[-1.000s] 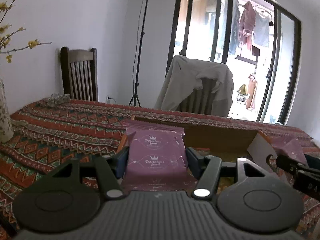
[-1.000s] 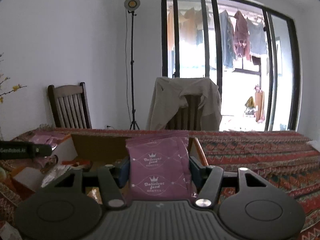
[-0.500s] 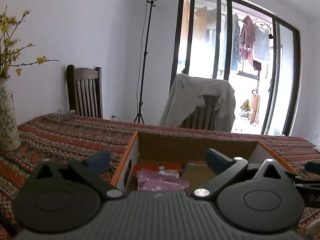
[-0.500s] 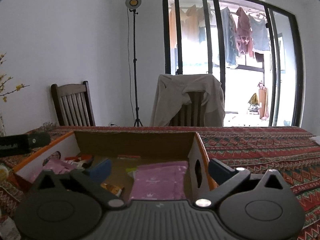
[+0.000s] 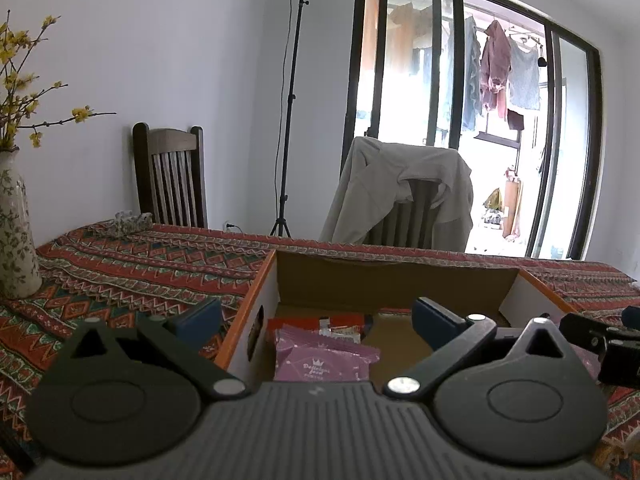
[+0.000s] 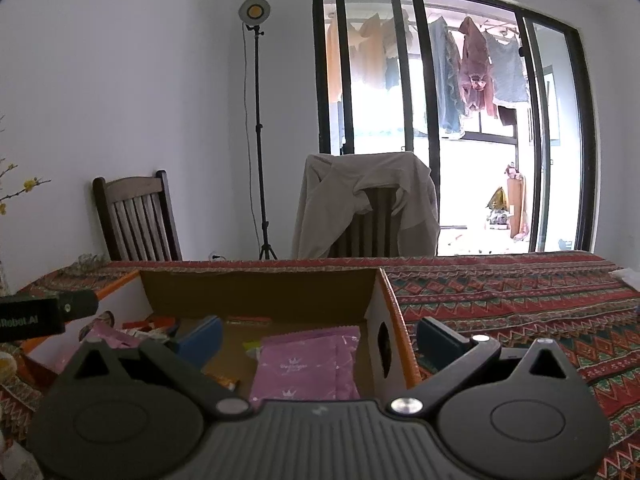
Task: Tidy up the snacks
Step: 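Lower both pink packets into the cardboard box and open both grippers, then move both tools back over the snack pile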
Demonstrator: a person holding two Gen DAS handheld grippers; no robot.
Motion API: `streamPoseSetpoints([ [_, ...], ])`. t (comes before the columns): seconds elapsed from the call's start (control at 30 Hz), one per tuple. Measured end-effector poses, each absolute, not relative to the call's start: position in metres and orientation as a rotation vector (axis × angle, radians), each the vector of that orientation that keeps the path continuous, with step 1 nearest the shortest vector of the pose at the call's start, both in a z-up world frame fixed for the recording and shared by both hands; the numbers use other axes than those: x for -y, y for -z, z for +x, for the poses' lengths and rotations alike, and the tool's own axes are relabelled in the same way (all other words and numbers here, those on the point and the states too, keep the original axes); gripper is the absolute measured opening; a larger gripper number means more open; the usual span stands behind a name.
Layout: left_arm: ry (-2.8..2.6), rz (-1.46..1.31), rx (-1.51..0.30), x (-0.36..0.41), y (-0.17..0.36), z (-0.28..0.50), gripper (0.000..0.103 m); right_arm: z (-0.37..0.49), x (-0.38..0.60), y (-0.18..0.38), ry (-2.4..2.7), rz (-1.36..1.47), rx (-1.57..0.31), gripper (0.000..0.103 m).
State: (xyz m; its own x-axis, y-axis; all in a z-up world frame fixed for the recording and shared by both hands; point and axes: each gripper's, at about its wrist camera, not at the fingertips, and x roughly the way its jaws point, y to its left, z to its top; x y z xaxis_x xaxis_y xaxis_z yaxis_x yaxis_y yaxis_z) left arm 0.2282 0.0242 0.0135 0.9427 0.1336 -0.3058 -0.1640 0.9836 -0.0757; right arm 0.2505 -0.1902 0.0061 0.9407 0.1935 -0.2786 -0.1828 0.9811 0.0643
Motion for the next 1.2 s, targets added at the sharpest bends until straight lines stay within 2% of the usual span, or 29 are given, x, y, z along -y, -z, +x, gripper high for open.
streamPoseSetpoints([
  [0.4, -0.160, -0.134, -0.307, -0.027, -0.018, 0.221, 0.103, 0.247, 0.191, -0.007, -0.196, 0.044, -0.278, 0.103],
  [0.67, -0.189, -0.187, -0.258, -0.035, -0.046, 0.188, 0.103, 0.242, 0.191, -0.011, -0.217, 0.041, -0.265, 0.103],
  [0.93, -0.229, -0.150, -0.298, -0.049, -0.042, 0.143, 0.103, 0.240, 0.189, -0.011, -0.227, 0.016, -0.264, 0.103],
  [1.2, -0.283, -0.143, -0.337, -0.074, -0.031, 0.103, 0.103, 0.208, 0.187, -0.048, -0.263, -0.007, -0.268, 0.103],
])
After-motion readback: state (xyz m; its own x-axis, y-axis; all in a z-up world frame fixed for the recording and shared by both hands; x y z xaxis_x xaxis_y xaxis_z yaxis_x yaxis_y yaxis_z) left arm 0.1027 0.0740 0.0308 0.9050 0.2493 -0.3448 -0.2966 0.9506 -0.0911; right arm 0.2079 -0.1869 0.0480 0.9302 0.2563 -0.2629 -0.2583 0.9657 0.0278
